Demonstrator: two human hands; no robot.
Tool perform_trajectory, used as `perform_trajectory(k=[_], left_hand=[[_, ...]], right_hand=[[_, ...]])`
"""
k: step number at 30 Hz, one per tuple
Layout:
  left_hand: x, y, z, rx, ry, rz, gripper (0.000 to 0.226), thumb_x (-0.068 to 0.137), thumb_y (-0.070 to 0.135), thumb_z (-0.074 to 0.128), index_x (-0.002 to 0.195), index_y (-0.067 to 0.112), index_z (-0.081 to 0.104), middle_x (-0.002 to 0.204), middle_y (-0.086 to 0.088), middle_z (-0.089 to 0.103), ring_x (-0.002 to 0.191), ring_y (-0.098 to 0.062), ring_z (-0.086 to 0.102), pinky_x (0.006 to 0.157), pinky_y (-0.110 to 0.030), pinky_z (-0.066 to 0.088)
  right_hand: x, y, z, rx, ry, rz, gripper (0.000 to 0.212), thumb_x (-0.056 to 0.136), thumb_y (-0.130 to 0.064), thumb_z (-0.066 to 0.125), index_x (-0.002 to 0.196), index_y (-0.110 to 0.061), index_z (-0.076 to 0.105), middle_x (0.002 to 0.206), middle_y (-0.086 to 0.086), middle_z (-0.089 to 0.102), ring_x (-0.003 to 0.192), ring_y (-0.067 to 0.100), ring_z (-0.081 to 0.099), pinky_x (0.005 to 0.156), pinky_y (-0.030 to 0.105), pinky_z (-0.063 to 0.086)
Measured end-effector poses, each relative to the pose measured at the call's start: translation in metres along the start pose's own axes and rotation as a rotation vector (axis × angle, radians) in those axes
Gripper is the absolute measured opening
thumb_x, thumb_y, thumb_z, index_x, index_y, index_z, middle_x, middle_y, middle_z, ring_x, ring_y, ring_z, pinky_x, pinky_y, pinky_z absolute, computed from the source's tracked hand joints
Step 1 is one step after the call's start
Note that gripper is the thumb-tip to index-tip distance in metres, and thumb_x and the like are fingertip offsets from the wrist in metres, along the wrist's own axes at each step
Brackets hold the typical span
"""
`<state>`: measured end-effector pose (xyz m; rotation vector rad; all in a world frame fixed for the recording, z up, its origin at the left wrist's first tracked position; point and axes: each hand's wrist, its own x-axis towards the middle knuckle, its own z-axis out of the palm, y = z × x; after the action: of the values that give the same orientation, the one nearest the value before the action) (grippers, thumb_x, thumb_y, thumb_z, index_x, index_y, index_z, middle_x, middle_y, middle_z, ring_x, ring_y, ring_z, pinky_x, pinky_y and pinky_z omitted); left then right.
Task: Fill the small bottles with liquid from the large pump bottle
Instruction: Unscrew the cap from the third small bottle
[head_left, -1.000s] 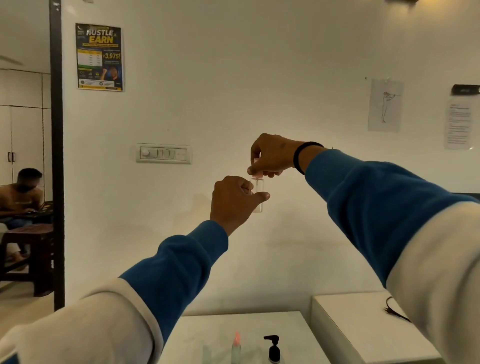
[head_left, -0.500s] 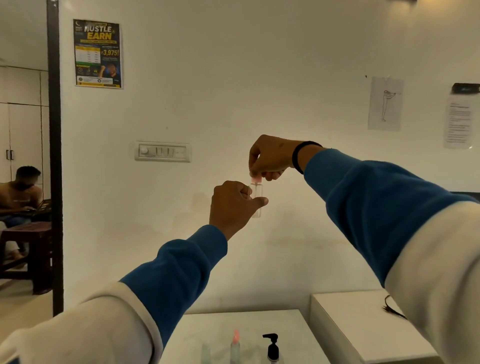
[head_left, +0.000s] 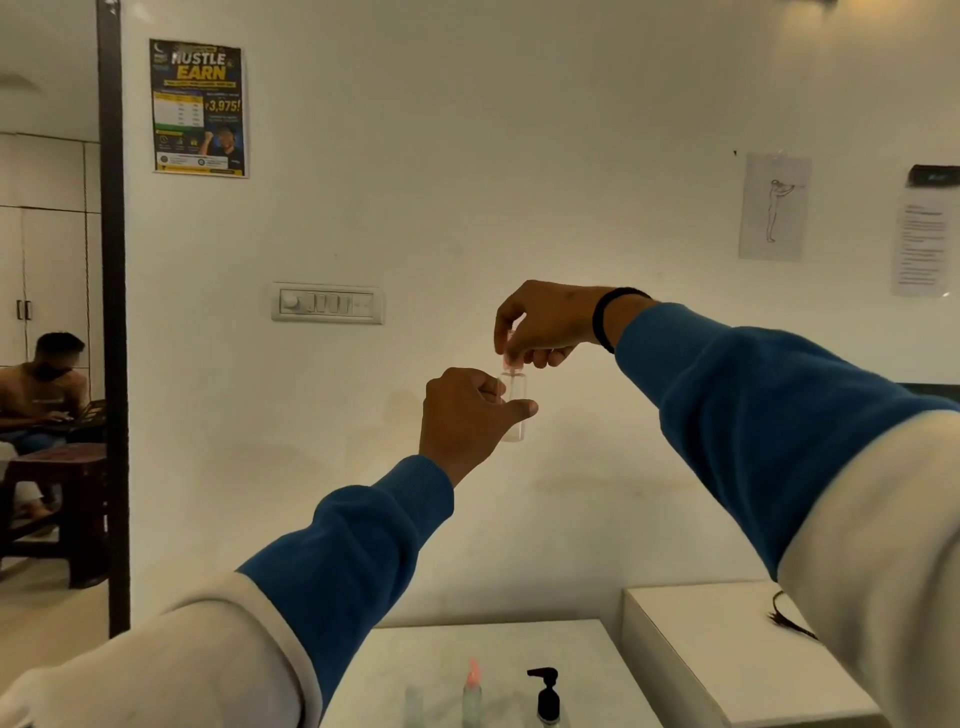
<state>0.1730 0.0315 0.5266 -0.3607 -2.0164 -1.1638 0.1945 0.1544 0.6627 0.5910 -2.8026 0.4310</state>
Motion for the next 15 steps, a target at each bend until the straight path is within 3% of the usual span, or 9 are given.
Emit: perform_trajectory(k=[3, 6, 9, 11, 15], left_hand=[[-0.002, -0.002, -0.001, 0.017, 0.012, 0.012, 0.045, 0.072, 0.045, 0.088, 0.057, 0.025, 0.05, 0.08, 0.001, 0.073, 0.07, -0.015, 0.066, 0.056, -0.014, 0.036], [0.0, -0.001, -0.001, 0.0, 0.006, 0.003, 0.04, 0.071, 0.045, 0.089, 0.063, 0.02, 0.059, 0.081, 0.003, 0.072, 0.072, -0.014, 0.067, 0.058, -0.013, 0.037], [0.001, 0.001, 0.001, -0.017, -0.01, -0.006, 0.039, 0.07, 0.045, 0.09, 0.065, 0.018, 0.062, 0.081, 0.006, 0.071, 0.071, -0.01, 0.066, 0.059, -0.011, 0.038], [0.0, 0.002, 0.002, -0.024, -0.009, -0.013, 0.038, 0.07, 0.045, 0.09, 0.066, 0.018, 0.063, 0.082, 0.008, 0.07, 0.07, -0.009, 0.065, 0.058, -0.01, 0.038], [0.0, -0.002, 0.002, 0.01, -0.005, -0.011, 0.039, 0.072, 0.047, 0.088, 0.07, 0.018, 0.063, 0.083, 0.007, 0.069, 0.071, -0.01, 0.064, 0.059, -0.01, 0.035]], right_hand=[[0.001, -0.002, 0.0, -0.032, -0.02, -0.006, 0.024, 0.091, -0.021, 0.069, 0.114, -0.021, 0.067, 0.102, 0.006, 0.068, 0.081, 0.018, 0.068, 0.074, 0.031, 0.061], [0.002, -0.001, 0.006, -0.102, 0.099, 0.021, 0.039, 0.089, -0.049, 0.069, 0.1, -0.012, 0.065, 0.087, 0.009, 0.072, 0.074, 0.022, 0.072, 0.067, 0.03, 0.062], [0.005, 0.003, 0.014, -0.147, 0.179, 0.008, 0.036, 0.09, -0.042, 0.071, 0.085, -0.007, 0.065, 0.073, 0.008, 0.071, 0.058, 0.019, 0.066, 0.053, 0.025, 0.057], [0.006, 0.003, 0.014, -0.151, 0.18, 0.0, 0.03, 0.09, -0.035, 0.072, 0.084, -0.007, 0.064, 0.07, 0.007, 0.069, 0.055, 0.016, 0.063, 0.05, 0.023, 0.052], [0.003, 0.0, 0.007, -0.056, 0.037, -0.025, 0.019, 0.087, -0.015, 0.074, 0.104, -0.012, 0.067, 0.093, 0.01, 0.072, 0.076, 0.016, 0.069, 0.071, 0.029, 0.061]])
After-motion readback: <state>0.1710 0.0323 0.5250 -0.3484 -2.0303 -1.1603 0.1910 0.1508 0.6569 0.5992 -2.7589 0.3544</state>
